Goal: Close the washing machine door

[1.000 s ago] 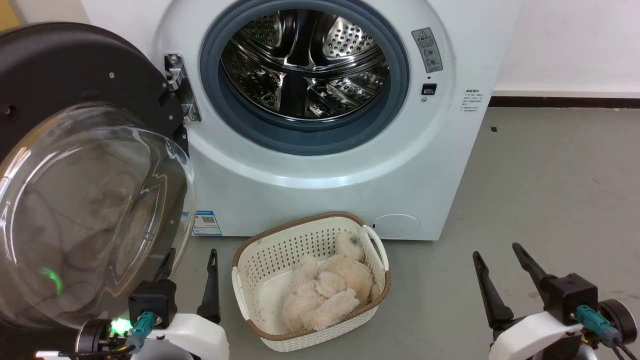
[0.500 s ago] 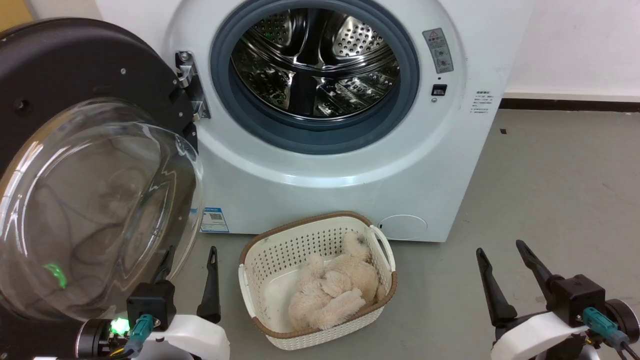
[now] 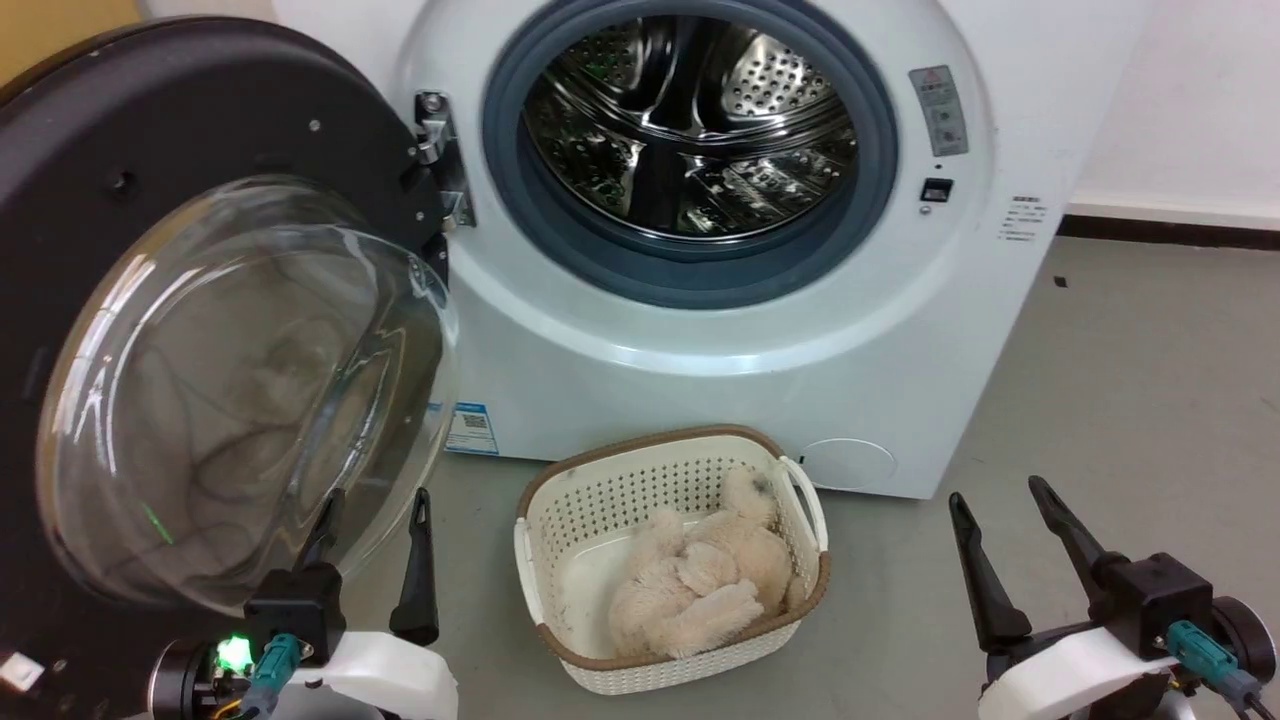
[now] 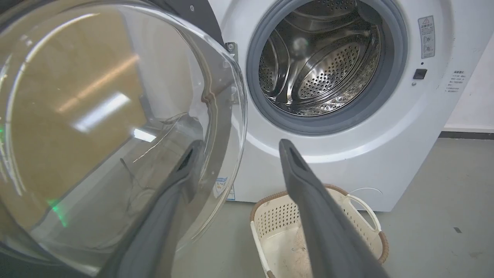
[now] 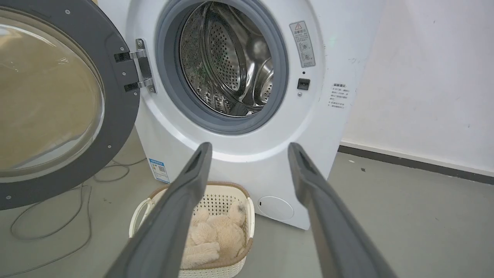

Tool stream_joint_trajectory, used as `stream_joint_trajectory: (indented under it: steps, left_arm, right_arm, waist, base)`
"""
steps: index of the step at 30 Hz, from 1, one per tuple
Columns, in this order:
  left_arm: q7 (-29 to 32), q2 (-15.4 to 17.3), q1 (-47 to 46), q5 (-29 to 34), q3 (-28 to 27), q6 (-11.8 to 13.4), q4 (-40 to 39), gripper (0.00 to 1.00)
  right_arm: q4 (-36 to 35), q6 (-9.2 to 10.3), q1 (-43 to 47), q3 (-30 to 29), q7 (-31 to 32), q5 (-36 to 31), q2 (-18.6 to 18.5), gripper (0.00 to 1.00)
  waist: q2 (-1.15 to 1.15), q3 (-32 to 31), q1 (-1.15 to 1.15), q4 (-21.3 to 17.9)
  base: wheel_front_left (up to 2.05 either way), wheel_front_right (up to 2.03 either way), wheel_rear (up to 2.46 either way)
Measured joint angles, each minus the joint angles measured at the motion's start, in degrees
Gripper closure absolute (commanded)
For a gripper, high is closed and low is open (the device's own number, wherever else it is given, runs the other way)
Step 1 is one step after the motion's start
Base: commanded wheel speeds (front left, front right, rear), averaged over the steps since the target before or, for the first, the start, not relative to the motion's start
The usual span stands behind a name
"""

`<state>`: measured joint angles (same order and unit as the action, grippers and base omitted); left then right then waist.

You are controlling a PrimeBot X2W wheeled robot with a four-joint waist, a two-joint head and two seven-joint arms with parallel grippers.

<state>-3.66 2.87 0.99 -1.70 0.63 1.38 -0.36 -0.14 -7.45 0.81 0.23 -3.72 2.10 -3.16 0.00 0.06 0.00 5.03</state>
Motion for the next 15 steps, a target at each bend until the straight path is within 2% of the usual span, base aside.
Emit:
stream_joint_trajectory:
  steps: [15]
  left_arm:
    - [-1.9,0.0,0.6,-0.1,-0.1,0.0,-0.3,0.0]
  right_arm:
    - [0.1,0.0,0.2,0.8,-1.9,1.1,0.0,0.0]
  waist:
    - [0.0,-0.4,0.0,5.2]
  base:
    - [0.0,0.0,0.0]
